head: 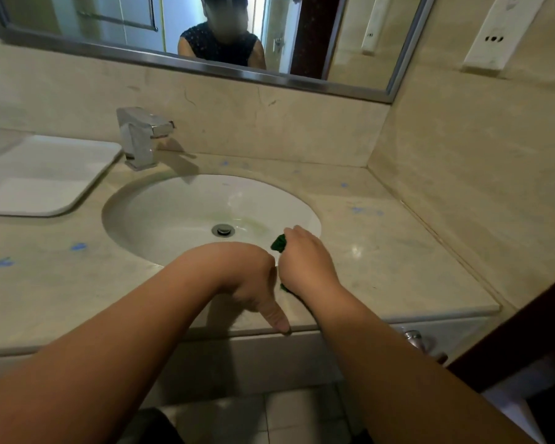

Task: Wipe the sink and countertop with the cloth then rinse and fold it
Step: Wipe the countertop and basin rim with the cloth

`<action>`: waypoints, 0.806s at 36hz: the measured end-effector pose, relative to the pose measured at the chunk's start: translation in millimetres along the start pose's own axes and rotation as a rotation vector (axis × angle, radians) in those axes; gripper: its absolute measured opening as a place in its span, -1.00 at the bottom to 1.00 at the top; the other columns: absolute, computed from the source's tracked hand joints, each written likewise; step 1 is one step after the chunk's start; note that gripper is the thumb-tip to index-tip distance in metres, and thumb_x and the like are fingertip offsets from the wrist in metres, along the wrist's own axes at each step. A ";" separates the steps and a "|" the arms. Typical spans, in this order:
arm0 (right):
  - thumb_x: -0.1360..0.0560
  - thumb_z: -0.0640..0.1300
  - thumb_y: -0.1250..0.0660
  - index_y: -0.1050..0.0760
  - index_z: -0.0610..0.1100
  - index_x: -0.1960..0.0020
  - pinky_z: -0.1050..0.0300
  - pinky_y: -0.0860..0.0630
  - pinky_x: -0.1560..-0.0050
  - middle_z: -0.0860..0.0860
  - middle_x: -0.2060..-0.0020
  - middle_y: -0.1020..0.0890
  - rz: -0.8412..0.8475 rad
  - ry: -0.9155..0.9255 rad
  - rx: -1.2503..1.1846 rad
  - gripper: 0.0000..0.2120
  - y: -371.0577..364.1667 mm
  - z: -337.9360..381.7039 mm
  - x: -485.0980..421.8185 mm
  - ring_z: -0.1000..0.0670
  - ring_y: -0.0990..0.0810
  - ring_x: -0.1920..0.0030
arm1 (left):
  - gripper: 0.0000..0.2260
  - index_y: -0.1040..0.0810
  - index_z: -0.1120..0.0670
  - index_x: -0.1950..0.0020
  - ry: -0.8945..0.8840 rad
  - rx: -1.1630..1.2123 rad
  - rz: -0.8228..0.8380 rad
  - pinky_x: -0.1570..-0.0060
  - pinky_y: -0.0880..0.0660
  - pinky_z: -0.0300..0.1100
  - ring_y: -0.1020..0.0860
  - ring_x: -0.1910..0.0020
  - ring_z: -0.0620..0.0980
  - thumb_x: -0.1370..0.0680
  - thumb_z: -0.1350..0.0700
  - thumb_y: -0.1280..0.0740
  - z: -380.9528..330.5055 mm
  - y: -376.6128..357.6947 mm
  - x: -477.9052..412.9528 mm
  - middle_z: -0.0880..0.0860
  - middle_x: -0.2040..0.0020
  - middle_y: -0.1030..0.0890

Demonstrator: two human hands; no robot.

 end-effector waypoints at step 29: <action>-0.55 -0.28 -0.10 -0.35 -0.14 -0.13 -0.10 -0.47 -0.17 -0.13 -0.20 -0.44 0.025 -0.020 -0.030 -0.82 40.6 -119.1 -34.1 -0.19 -0.46 -0.21 | -0.27 -0.70 0.17 -0.15 -0.014 -0.241 0.064 -0.10 -0.45 -0.06 -0.62 -0.12 0.14 -0.53 -0.48 -0.19 -66.9 15.7 -45.4 0.16 -0.10 -0.70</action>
Point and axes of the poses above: each hand's wrist, its own x-axis away from the middle knuckle, its own y-axis out of the back of the hand, z = x × y, the point moved 7 cm from there along -x, towards the middle knuckle
